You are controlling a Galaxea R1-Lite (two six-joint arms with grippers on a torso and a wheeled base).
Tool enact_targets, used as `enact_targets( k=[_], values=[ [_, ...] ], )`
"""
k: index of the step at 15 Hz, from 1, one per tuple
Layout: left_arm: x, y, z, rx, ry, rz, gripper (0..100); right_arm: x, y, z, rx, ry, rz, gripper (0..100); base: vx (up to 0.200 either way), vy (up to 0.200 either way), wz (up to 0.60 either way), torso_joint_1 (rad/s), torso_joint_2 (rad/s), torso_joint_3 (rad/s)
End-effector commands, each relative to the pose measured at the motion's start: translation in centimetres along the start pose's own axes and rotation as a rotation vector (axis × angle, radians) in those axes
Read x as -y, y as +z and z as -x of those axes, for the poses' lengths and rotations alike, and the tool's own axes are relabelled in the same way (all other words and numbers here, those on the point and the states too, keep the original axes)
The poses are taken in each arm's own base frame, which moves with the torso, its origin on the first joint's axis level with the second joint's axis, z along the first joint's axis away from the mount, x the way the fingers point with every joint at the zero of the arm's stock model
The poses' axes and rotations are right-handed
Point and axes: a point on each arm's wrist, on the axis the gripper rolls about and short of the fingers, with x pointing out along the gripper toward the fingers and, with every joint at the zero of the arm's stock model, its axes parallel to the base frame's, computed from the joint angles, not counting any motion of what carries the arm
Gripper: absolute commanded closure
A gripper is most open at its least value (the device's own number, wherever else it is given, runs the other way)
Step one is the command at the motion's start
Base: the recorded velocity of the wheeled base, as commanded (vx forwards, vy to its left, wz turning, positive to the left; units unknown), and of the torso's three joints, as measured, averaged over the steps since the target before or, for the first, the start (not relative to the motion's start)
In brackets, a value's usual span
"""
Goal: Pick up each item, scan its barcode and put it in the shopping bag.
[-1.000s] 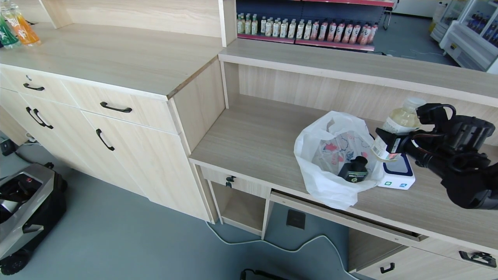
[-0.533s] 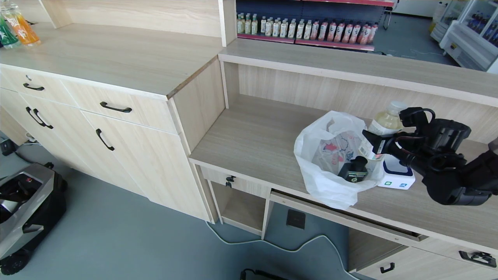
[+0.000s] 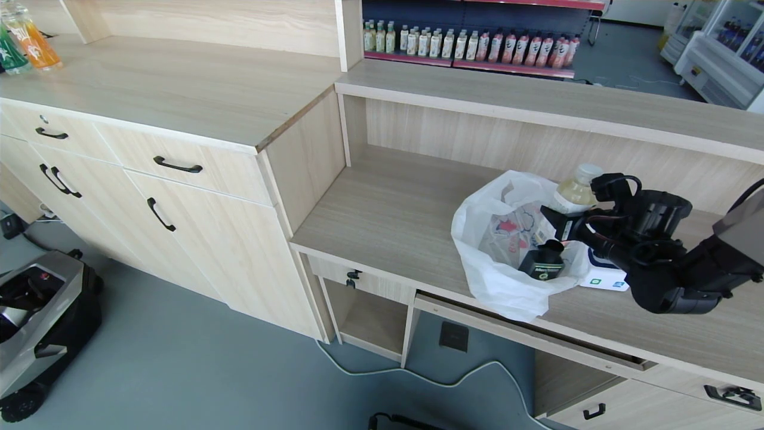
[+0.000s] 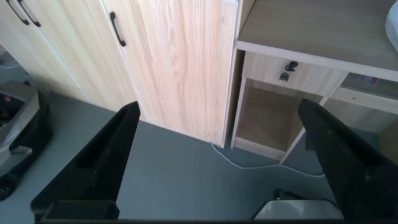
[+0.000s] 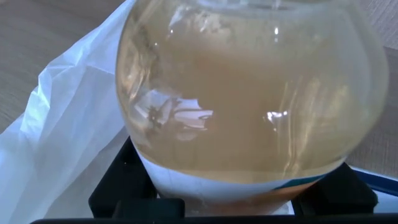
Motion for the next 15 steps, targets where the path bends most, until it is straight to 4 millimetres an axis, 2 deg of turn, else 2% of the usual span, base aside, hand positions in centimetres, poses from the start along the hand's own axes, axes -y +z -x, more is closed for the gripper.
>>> enact_targets(
  k=[1, 15],
  values=[
    [0.0, 0.0, 0.0, 0.001, 0.001, 0.0, 0, 0.5, -0.6, -0.5, -0.002, -0.009, 0.002, 100, 0.0, 0.0, 0.0, 0.0, 0.0, 0.0],
    [0.0, 0.0, 0.0, 0.001, 0.001, 0.0, 0, 0.7, -2.9, -1.9, -0.01, -0.012, 0.013, 100, 0.0, 0.0, 0.0, 0.0, 0.0, 0.0]
  ],
)
